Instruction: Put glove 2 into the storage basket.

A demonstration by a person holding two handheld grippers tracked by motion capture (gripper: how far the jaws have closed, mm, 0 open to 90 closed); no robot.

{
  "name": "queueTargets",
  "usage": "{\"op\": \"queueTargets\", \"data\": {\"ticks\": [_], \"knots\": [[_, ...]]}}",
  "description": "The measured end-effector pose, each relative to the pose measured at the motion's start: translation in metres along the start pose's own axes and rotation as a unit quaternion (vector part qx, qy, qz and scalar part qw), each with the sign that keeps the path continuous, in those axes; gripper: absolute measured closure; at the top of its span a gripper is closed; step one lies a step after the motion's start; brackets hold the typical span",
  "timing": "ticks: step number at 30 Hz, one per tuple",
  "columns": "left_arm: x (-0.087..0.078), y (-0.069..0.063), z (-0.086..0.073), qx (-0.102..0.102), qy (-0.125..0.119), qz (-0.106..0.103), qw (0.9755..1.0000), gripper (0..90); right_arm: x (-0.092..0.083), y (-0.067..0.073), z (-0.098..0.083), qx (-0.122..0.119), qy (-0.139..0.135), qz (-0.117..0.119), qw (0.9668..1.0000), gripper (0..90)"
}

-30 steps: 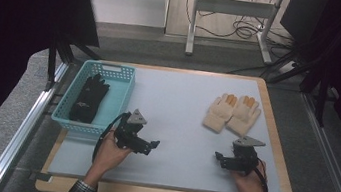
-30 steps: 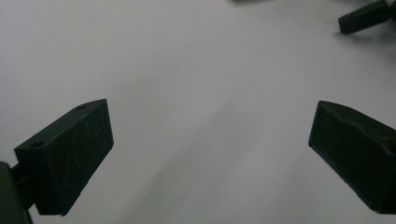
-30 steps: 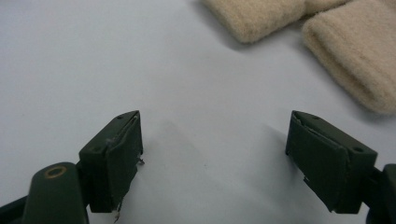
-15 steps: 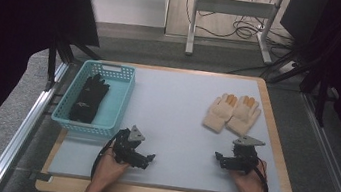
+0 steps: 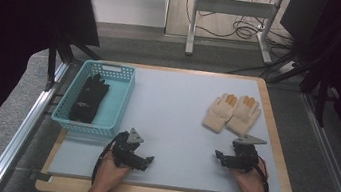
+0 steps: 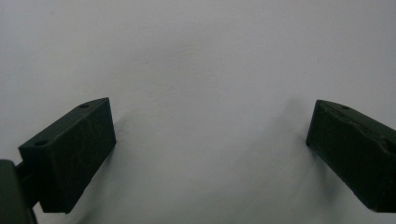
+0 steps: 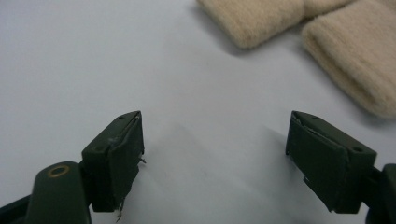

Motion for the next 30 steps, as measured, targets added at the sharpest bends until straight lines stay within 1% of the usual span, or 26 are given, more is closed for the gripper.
{"op": "queueTargets", "data": {"ticks": [5,8,11,14,17,19,25,30], "knots": [[0.0,0.0,0.0,0.0,-0.001,0.001,1.0,1.6,0.0,0.0,0.014,-0.013,-0.004,0.004,0.9999,24.4],[0.0,0.0,0.0,0.0,-0.001,0.001,1.0,1.7,0.0,-0.005,0.026,-0.016,-0.009,0.008,0.9998,28.0],[0.0,0.0,0.0,0.0,-0.001,0.001,1.0,1.7,0.0,-0.011,0.036,-0.012,-0.015,0.011,0.9997,31.2],[0.0,0.0,0.0,0.0,-0.001,0.001,1.0,1.7,0.002,-0.021,0.046,-0.007,-0.018,0.009,0.9998,34.5],[0.0,0.0,0.0,0.0,-0.001,0.001,1.0,1.7,0.004,-0.029,0.056,0.005,-0.023,0.017,0.9996,35.3],[0.0,0.0,0.0,0.0,-0.001,0.001,1.0,1.7,0.005,-0.034,0.062,0.004,-0.023,0.013,0.9996,35.4],[0.0,0.0,0.0,0.0,-0.001,0.001,1.0,1.7,0.013,-0.054,0.079,0.003,-0.023,-0.009,0.9997,34.6],[0.0,0.0,0.0,0.0,-0.001,0.001,1.0,1.7,0.024,-0.065,0.092,0.003,-0.021,-0.018,0.9996,30.7]]}}
Point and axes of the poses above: each handheld gripper's, and its own axes: x roughly forward along the jaws, z roughly out of its top, y roughly to its left, the point moved 5 cm from there along x, roughly forward along the jaws, and after that the axes turned 15 degrees about z, right-handed, at the moved point
